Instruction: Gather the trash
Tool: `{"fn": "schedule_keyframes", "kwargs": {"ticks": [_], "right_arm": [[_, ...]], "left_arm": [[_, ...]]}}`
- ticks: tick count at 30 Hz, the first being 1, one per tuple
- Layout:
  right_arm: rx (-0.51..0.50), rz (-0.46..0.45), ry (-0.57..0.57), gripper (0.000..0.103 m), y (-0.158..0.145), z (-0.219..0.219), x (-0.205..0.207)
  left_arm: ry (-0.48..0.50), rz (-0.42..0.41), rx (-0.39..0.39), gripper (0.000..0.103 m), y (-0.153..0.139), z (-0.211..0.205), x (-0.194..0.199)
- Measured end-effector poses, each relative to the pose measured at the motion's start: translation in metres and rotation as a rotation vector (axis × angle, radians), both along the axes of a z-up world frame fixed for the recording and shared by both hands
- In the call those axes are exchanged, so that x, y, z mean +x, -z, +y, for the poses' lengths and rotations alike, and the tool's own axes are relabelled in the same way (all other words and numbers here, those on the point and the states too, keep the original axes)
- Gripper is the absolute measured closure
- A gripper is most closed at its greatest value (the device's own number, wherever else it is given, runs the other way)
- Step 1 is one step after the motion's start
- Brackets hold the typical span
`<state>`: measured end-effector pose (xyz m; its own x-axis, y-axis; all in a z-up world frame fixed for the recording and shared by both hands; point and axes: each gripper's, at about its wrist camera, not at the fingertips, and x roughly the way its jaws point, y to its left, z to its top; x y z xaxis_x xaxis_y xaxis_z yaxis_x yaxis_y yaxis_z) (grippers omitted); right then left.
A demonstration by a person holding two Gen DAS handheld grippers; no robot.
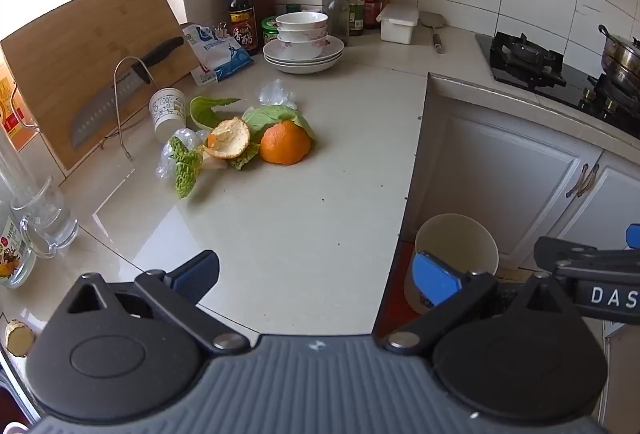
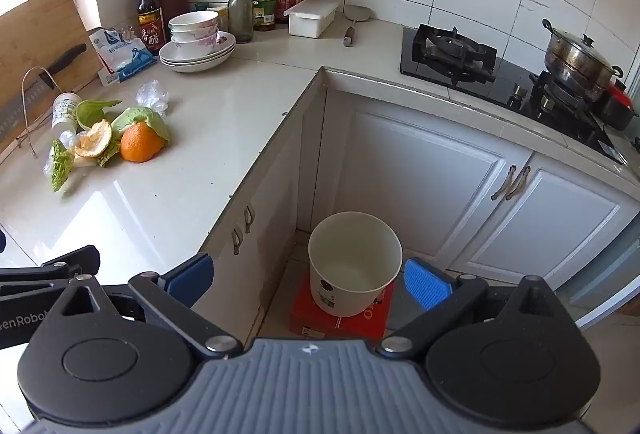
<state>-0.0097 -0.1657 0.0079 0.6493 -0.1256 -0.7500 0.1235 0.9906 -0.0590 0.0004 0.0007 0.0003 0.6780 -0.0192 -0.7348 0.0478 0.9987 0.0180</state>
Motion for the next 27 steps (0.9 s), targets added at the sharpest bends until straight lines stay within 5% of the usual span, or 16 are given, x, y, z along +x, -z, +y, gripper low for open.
{"fn": "schedule_keyframes", "kwargs": {"ticks": [27], "right_arm": [[-0.002,-0.011,-0.003,0.000,-0.0027,0.0056,0.0031]], "left_arm": [[-0.002,-0.014,0.014,0.001,-0.0013,0.0009,-0.0009]]}}
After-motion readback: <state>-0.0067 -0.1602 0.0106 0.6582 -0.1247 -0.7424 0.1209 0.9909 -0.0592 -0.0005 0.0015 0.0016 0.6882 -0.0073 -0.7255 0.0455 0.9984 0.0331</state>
